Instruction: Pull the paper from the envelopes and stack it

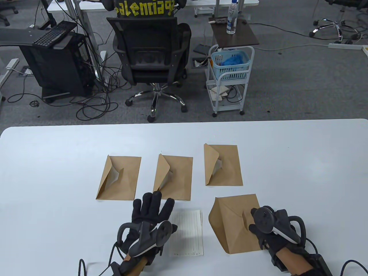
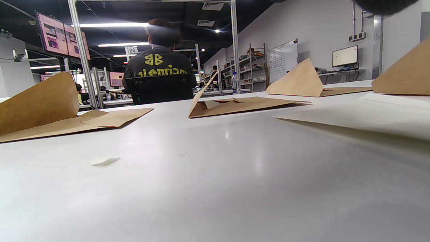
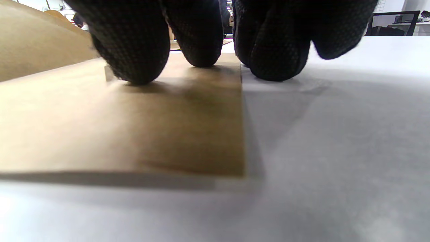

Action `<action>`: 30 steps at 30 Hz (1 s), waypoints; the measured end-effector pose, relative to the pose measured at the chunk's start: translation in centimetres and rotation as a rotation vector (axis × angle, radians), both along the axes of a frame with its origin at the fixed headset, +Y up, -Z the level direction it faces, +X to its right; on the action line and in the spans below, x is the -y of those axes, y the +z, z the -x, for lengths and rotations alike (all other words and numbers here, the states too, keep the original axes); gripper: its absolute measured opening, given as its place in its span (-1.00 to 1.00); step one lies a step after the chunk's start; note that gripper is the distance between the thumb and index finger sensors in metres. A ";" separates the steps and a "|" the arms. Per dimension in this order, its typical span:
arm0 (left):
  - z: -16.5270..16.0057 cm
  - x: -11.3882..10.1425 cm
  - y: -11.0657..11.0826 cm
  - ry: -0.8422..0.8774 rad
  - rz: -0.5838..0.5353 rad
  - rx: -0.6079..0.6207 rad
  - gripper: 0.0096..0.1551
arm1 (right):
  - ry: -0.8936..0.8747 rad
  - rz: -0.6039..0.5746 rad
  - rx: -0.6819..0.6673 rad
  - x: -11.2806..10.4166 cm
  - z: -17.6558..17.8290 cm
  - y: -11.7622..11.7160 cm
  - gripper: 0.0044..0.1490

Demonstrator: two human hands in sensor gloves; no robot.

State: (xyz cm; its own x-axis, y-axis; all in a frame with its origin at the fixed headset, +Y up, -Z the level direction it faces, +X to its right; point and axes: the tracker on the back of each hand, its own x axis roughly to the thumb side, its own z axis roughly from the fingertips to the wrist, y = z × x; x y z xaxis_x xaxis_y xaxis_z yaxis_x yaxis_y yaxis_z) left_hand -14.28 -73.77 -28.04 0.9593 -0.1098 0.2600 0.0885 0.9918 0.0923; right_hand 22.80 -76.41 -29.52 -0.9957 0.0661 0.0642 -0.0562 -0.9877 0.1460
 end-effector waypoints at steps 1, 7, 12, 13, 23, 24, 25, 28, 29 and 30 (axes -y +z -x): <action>0.0 0.0 0.0 0.001 -0.001 0.000 -0.04 | -0.001 0.007 0.000 0.0 0.0 -0.1 -0.26; 0.0 0.0 -0.1 0.001 0.002 -0.004 -0.05 | -0.027 0.070 0.018 -1.0 -0.1 -0.8 -0.27; 0.2 -0.1 -0.1 0.008 -0.006 -0.010 -0.05 | -0.086 0.004 0.084 -3.8 1.1 -2.8 -0.19; 0.2 -0.1 -0.1 0.009 -0.008 -0.009 -0.05 | -0.090 -0.012 0.098 -4.4 1.6 -3.4 -0.17; 0.3 -0.1 -0.2 0.004 -0.007 -0.009 -0.05 | -0.023 -0.033 0.230 -6.5 6.2 -10.5 -0.09; 0.4 0.0 -0.2 0.004 -0.006 -0.010 -0.05 | -0.014 -0.024 0.246 -6.4 6.6 -11.4 -0.08; 0.4 -0.1 -0.2 0.003 -0.006 -0.010 -0.05 | -0.010 -0.022 0.257 -6.3 6.7 -11.9 -0.07; 0.5 -0.1 -0.2 0.003 -0.008 -0.014 -0.05 | -0.007 -0.003 0.299 -5.7 6.8 -14.0 -0.06; 0.5 -0.2 -0.2 0.006 -0.009 -0.015 -0.05 | -0.013 0.011 0.320 -5.3 6.7 -14.7 -0.05; 0.5 -0.2 -0.2 0.009 -0.009 -0.017 -0.05 | -0.017 0.023 0.338 -4.9 6.5 -15.2 -0.04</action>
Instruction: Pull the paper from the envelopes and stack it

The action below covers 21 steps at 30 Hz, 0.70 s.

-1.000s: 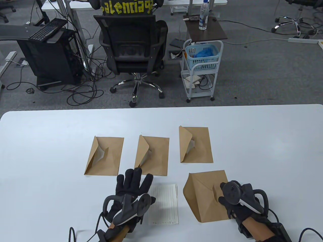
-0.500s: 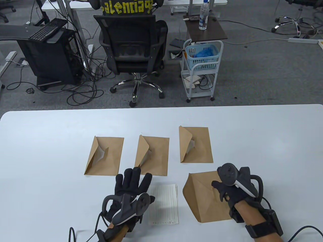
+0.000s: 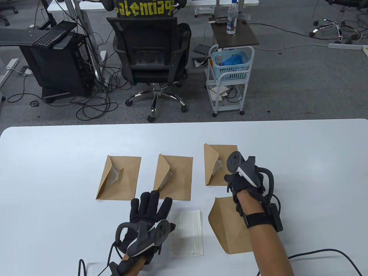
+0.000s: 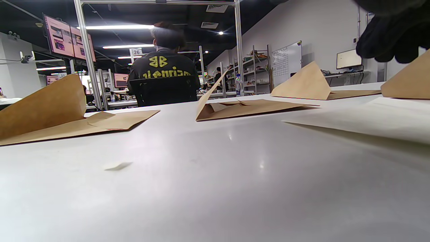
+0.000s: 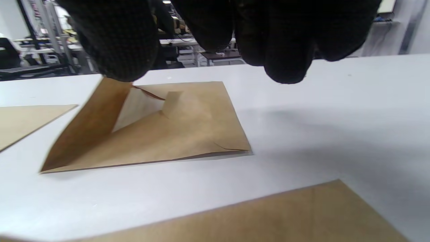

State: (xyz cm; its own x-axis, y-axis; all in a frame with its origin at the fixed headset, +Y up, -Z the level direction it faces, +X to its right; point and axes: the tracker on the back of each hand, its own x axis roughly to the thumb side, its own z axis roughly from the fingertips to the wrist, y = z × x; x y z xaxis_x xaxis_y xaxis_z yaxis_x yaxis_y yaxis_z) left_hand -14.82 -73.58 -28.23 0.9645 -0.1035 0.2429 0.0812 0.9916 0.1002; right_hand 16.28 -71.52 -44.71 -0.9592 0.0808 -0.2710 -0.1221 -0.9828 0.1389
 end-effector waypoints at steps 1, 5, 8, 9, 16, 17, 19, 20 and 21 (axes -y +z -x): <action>0.0 0.0 0.0 0.001 -0.001 -0.001 -0.05 | -0.007 0.014 0.015 0.4 -0.2 -0.4 -0.03; 0.1 0.0 -0.1 -0.001 0.000 -0.008 -0.05 | -0.056 0.077 0.047 2.5 -0.5 -1.9 -0.01; 0.2 -0.1 -0.1 0.000 0.000 -0.014 -0.05 | -0.053 0.100 0.048 3.7 0.1 -2.1 0.05; 0.3 -0.1 -0.1 -0.001 0.001 -0.016 -0.05 | -0.009 0.083 0.042 3.8 0.3 -2.2 0.11; 0.4 -0.1 -0.2 -0.009 0.000 -0.025 -0.06 | 0.032 0.068 0.059 4.0 1.4 -2.4 0.17; 0.4 -0.1 -0.2 -0.008 -0.003 -0.024 -0.06 | 0.032 0.091 0.065 3.8 1.4 -2.5 0.18; 0.4 -0.1 -0.2 -0.007 -0.005 -0.024 -0.06 | 0.017 0.125 0.078 3.8 1.1 -2.7 0.20; 0.4 -0.1 -0.2 -0.006 -0.006 -0.022 -0.06 | -0.021 0.121 0.090 3.9 0.8 -2.7 0.19; 0.4 0.0 -0.2 -0.006 -0.006 -0.021 -0.06 | -0.062 0.122 0.097 4.1 0.6 -2.8 0.17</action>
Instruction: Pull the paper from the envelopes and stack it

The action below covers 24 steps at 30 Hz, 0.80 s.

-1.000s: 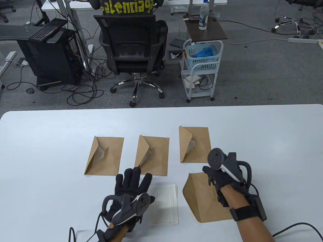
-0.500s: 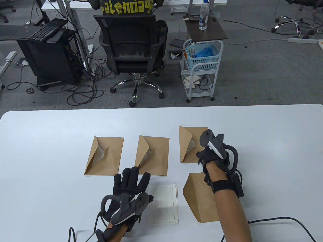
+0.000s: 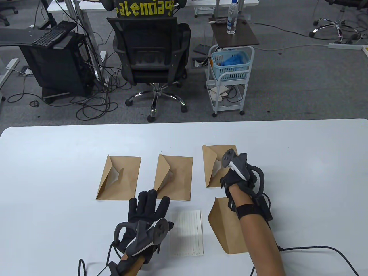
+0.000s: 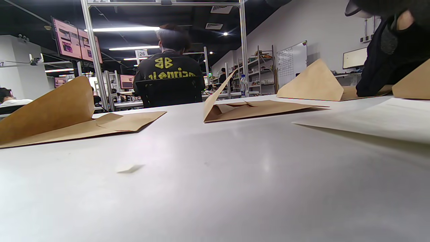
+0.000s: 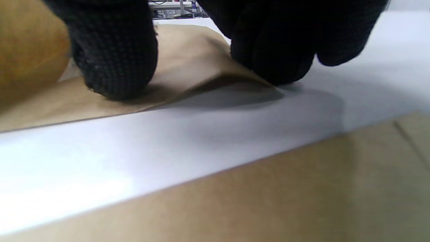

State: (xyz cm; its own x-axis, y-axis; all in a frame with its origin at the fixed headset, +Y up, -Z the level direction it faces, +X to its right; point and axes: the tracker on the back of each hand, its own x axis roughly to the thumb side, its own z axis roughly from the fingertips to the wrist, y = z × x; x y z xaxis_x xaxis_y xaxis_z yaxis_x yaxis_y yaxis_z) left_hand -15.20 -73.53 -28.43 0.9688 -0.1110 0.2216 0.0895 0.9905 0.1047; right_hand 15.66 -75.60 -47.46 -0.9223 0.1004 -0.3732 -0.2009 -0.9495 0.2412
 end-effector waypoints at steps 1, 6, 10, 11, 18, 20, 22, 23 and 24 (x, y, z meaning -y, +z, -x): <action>0.0 0.0 0.0 -0.001 0.000 0.001 -0.06 | -0.020 -0.005 0.007 0.1 -0.1 0.0 0.16; -0.1 0.0 0.0 0.000 0.002 0.004 -0.06 | -0.124 0.024 0.009 0.3 -0.8 -0.2 0.12; -0.1 0.0 0.0 -0.002 0.003 0.003 -0.06 | -0.173 0.014 0.015 0.4 -1.0 -0.2 0.05; -0.1 0.0 0.0 -0.001 0.003 0.003 -0.06 | -0.177 0.010 0.017 0.4 -1.1 -0.2 -0.04; -0.1 0.1 0.0 -0.003 0.017 0.002 -0.07 | -0.177 -0.052 0.118 0.5 -2.4 0.5 -0.56; -0.2 0.2 0.0 -0.010 0.024 -0.001 -0.08 | -0.176 -0.095 0.120 0.3 -2.5 0.6 -0.62; -0.2 0.3 -0.1 -0.014 0.026 -0.001 -0.07 | -0.170 -0.119 0.113 0.0 -2.7 0.6 -0.64; -0.2 0.3 -0.1 -0.013 0.025 -0.002 -0.07 | -0.182 -0.115 0.104 0.0 -2.9 0.5 -0.66; -0.2 0.3 -0.1 -0.007 0.020 -0.001 -0.06 | -0.226 -0.094 0.102 -0.1 -3.1 0.6 -0.65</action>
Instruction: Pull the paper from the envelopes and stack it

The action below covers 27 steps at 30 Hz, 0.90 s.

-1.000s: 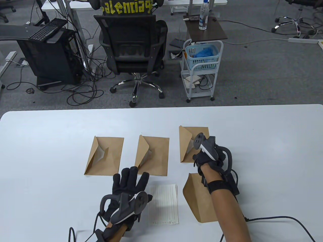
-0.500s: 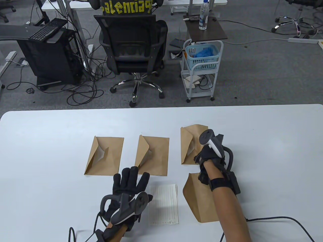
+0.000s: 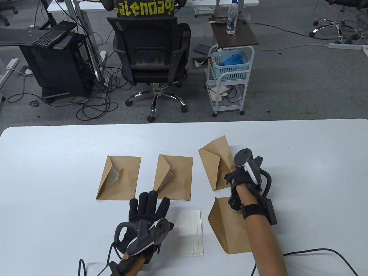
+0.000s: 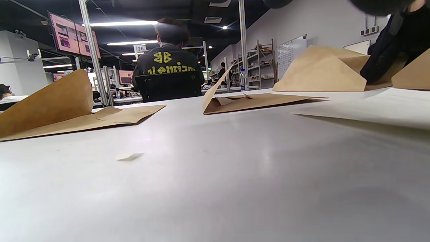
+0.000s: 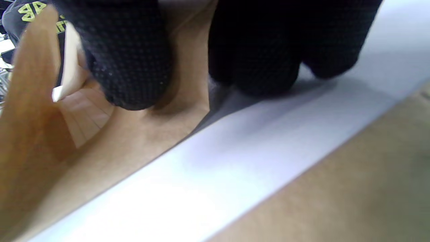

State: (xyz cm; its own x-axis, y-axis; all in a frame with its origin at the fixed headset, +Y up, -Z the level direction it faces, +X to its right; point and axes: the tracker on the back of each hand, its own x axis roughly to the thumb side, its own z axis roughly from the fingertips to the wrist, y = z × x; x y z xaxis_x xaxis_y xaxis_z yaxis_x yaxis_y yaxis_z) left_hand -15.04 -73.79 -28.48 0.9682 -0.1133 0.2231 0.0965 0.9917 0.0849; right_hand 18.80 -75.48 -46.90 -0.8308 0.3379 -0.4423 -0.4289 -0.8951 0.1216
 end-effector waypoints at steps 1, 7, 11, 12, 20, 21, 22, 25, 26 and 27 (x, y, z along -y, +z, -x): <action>0.0 0.0 0.0 0.001 -0.002 0.000 -0.06 | -0.013 0.002 0.000 0.0 -0.1 0.0 -0.65; 0.0 0.0 -0.1 0.000 -0.001 0.000 -0.06 | -0.130 -0.070 -0.018 -0.9 -1.3 0.4 -0.68; -0.1 0.0 0.0 0.000 -0.005 0.001 -0.06 | -0.309 -0.133 0.000 -1.7 -2.3 1.1 -0.67; -0.1 0.0 -0.1 0.002 -0.005 0.001 -0.06 | -0.368 -0.165 -0.015 -2.2 -2.7 1.6 -0.67; -0.2 0.0 0.0 0.010 -0.013 0.010 -0.06 | -0.558 -0.335 -0.079 -4.7 -4.4 5.7 -0.64; -0.3 -0.1 0.0 0.013 -0.015 0.012 -0.06 | -0.568 -0.350 -0.081 -5.0 -4.6 6.2 -0.63; -0.4 -0.2 0.1 0.019 -0.019 0.017 -0.06 | -0.576 -0.361 -0.086 -5.1 -4.8 6.8 -0.62; -0.6 -0.7 0.4 0.045 -0.038 0.033 -0.06 | -0.602 -0.377 -0.116 -5.6 -5.0 8.6 -0.61; -0.7 -1.0 0.6 0.059 -0.050 0.042 -0.06 | -0.604 -0.384 -0.134 -5.7 -5.1 9.4 -0.60; -0.8 -1.2 0.8 0.072 -0.063 0.050 -0.05 | -0.611 -0.392 -0.155 -5.8 -5.1 10.2 -0.60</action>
